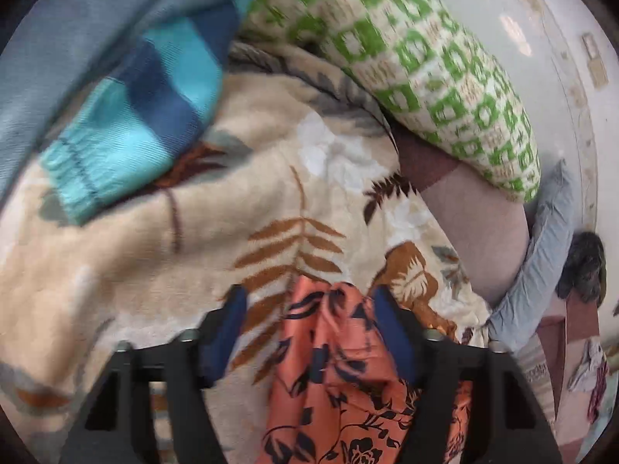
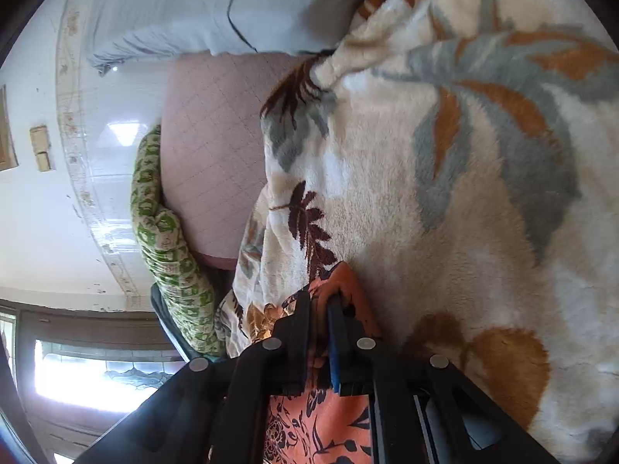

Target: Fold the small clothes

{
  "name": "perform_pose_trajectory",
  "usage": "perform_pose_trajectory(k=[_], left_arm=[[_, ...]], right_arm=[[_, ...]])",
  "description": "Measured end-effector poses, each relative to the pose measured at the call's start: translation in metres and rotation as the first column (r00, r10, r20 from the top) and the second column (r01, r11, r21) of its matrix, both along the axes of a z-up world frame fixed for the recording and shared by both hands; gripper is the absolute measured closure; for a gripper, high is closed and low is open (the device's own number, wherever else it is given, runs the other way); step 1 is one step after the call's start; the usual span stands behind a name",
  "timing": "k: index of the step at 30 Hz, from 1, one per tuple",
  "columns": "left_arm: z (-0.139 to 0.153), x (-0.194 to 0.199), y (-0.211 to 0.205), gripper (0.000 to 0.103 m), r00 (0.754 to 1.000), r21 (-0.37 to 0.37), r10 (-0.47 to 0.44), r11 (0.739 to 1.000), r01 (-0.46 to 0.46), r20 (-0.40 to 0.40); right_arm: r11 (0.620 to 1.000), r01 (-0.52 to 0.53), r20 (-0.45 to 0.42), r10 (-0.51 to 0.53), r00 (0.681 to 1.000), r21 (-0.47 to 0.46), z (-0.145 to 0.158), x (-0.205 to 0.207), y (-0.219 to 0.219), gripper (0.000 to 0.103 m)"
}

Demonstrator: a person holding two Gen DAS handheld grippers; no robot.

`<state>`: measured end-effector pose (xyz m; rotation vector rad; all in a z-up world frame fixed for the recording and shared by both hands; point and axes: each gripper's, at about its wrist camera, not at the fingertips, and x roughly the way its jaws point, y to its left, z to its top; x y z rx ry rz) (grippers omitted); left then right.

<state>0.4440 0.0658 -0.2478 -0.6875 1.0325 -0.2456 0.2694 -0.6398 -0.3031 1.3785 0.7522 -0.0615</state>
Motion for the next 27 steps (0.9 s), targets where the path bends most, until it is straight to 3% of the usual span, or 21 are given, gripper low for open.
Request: perform_pose_trajectory(k=[1, 2, 3, 4, 5, 7, 9, 10, 13, 15, 16, 17, 18, 19, 21, 22, 24, 27], left_arm=[[0.010, -0.012, 0.012, 0.020, 0.998, -0.006, 0.048, 0.999, -0.048, 0.041], [0.021, -0.024, 0.021, 0.020, 0.995, -0.004, 0.071, 0.997, -0.071, 0.069], [0.032, -0.038, 0.026, 0.020, 0.992, 0.020, 0.086, 0.996, -0.088, 0.092], [0.044, -0.053, 0.025, 0.020, 0.989, 0.064, 0.089, 0.993, -0.097, 0.118], [0.054, -0.069, 0.018, 0.020, 0.987, 0.116, 0.071, 0.989, -0.088, 0.146], [0.066, -0.099, -0.005, 0.020, 0.983, 0.200, 0.010, 0.979, -0.047, 0.182], [0.063, -0.127, -0.034, 0.020, 0.981, 0.250, -0.013, 0.968, -0.036, 0.191], [0.056, -0.138, -0.045, 0.020, 0.982, 0.265, -0.020, 0.964, -0.031, 0.187], [0.022, -0.143, -0.082, 0.020, 0.986, 0.302, -0.114, 0.951, 0.073, 0.121], [0.005, -0.137, -0.096, 0.020, 0.985, 0.399, -0.152, 0.911, 0.106, 0.085], [0.000, -0.133, -0.097, 0.020, 0.985, 0.444, -0.143, 0.892, 0.088, 0.092], [-0.005, -0.129, -0.093, 0.020, 0.990, 0.480, -0.116, 0.875, 0.064, 0.079], [-0.011, -0.123, -0.087, 0.020, 0.995, 0.485, -0.086, 0.873, 0.052, 0.048], [-0.015, -0.117, -0.078, 0.020, 0.998, 0.444, -0.064, 0.895, 0.046, 0.025], [-0.019, -0.109, -0.058, 0.020, 1.000, 0.332, -0.023, 0.943, 0.021, 0.000], [-0.019, -0.106, -0.050, 0.020, 1.000, 0.301, -0.002, 0.954, 0.004, -0.004], [-0.015, -0.102, -0.040, 0.020, 1.000, 0.299, 0.017, 0.954, -0.020, 0.013], [-0.007, -0.103, -0.039, 0.020, 0.998, 0.328, 0.014, 0.944, -0.031, 0.053]], right_arm=[[1.000, 0.028, 0.008, -0.028, 1.000, 0.001, 0.008, -0.011, -0.004, 0.078], [0.999, 0.050, 0.032, -0.050, 0.998, 0.003, 0.017, -0.021, -0.008, 0.059], [0.996, 0.083, 0.055, -0.082, 0.995, -0.017, 0.028, -0.030, -0.009, 0.032], [0.989, 0.121, 0.060, -0.117, 0.991, -0.079, 0.043, -0.039, -0.006, 0.027], [0.982, 0.102, 0.063, -0.093, 0.994, -0.158, 0.060, -0.039, 0.003, 0.027], [0.959, -0.075, 0.042, 0.090, 0.995, -0.274, 0.083, -0.023, 0.040, 0.027], [0.885, -0.247, -0.047, 0.250, 0.967, -0.395, 0.093, -0.002, 0.099, 0.029], [0.840, -0.325, -0.085, 0.321, 0.943, -0.434, 0.092, 0.008, 0.130, 0.031], [0.709, -0.534, -0.203, 0.501, 0.841, -0.461, 0.072, 0.043, 0.218, 0.051], [0.593, -0.633, -0.303, 0.565, 0.767, -0.497, 0.054, 0.067, 0.270, 0.061], [0.541, -0.656, -0.345, 0.570, 0.746, -0.526, 0.046, 0.078, 0.290, 0.061], [0.512, -0.667, -0.373, 0.565, 0.736, -0.541, 0.038, 0.091, 0.303, 0.061], [0.512, -0.655, -0.382, 0.542, 0.748, -0.556, 0.033, 0.105, 0.309, 0.061], [0.535, -0.618, -0.363, 0.510, 0.780, -0.576, 0.034, 0.121, 0.309, 0.061], [0.601, -0.520, -0.294, 0.439, 0.849, -0.607, 0.040, 0.150, 0.298, 0.061], [0.638, -0.480, -0.288, 0.388, 0.876, -0.602, 0.040, 0.166, 0.288, 0.061], [0.706, -0.436, -0.321, 0.301, 0.898, -0.558, 0.032, 0.194, 0.268, 0.060], [0.752, -0.386, -0.304, 0.255, 0.918, -0.534, 0.036, 0.197, 0.248, 0.060]])
